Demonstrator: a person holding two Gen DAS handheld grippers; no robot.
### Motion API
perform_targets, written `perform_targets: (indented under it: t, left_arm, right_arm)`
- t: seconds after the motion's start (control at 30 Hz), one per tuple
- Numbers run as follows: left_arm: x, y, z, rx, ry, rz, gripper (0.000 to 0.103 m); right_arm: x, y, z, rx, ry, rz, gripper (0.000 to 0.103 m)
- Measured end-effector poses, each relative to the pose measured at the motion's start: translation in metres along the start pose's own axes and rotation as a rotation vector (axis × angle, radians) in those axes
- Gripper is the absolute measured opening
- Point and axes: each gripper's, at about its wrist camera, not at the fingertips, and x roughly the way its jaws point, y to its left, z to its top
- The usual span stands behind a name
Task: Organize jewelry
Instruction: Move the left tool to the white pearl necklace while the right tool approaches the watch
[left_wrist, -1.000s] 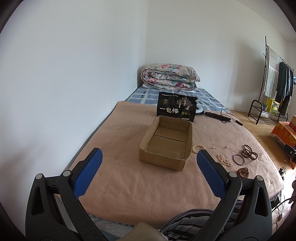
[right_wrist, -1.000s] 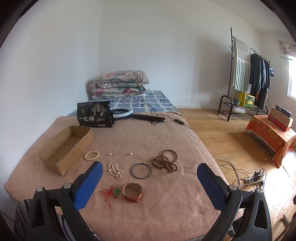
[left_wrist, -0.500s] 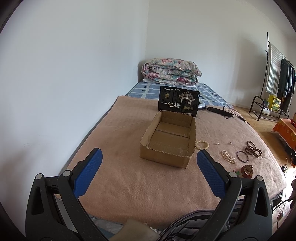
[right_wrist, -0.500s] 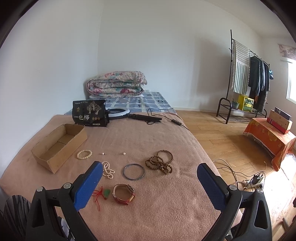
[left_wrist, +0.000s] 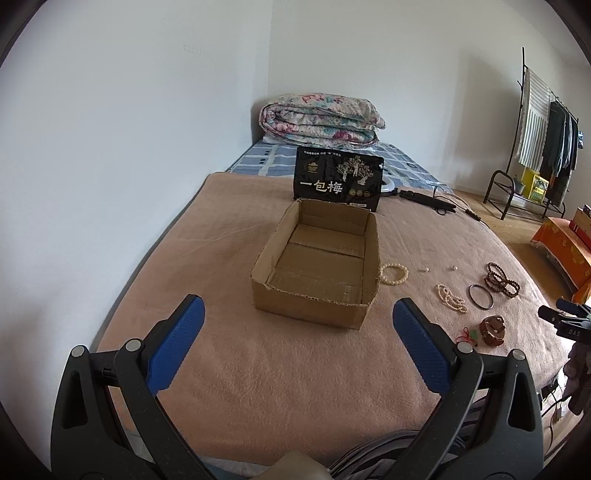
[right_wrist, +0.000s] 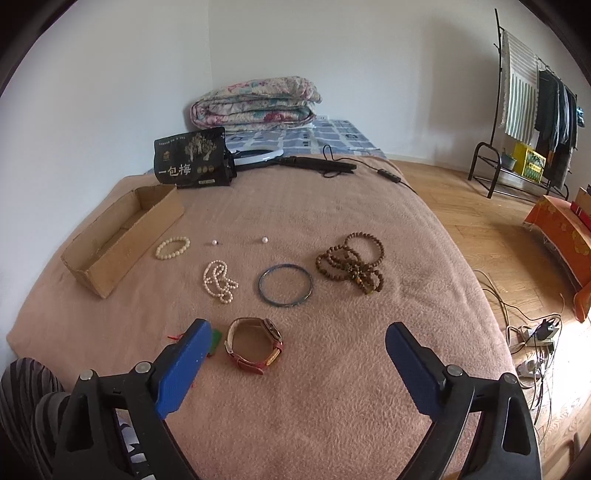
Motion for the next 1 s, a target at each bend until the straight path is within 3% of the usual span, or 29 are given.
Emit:
perform_targets:
  t: [0.2, 0.27, 0.53, 0.83, 1.0]
  left_arm:
    - [0.032, -0.022, 0.014, 0.058, 0.028, -0.061, 0.097]
    - [0.043, -0.033, 0.018, 0.085, 0.039, -0.084, 0.091]
    - [0.086, -0.095, 0.026, 0.208, 0.1, -0.245, 0.079]
    - [0.148, -0.164, 0.018, 0.292, 0.239, -0.39, 0.065]
    - [0.18, -0.19, 0.014, 0.324, 0.3, -0.439, 0.065]
  right_arm:
    - [0.029, -0.006, -0.002, 0.008, 0.067, 0.032, 0.085]
    - [0.036, -0.007, -0.001, 0.001, 0.084, 0.035, 0.084]
    - [0.062, -0.008, 0.0, -0.007, 0.149, 0.098, 0.067]
    - [0.087, -0.006, -0.003, -0.009, 0.208, 0.135, 0.054]
    - [0.098, -0.009, -0.005, 0.006, 0.245, 0.155, 0.046]
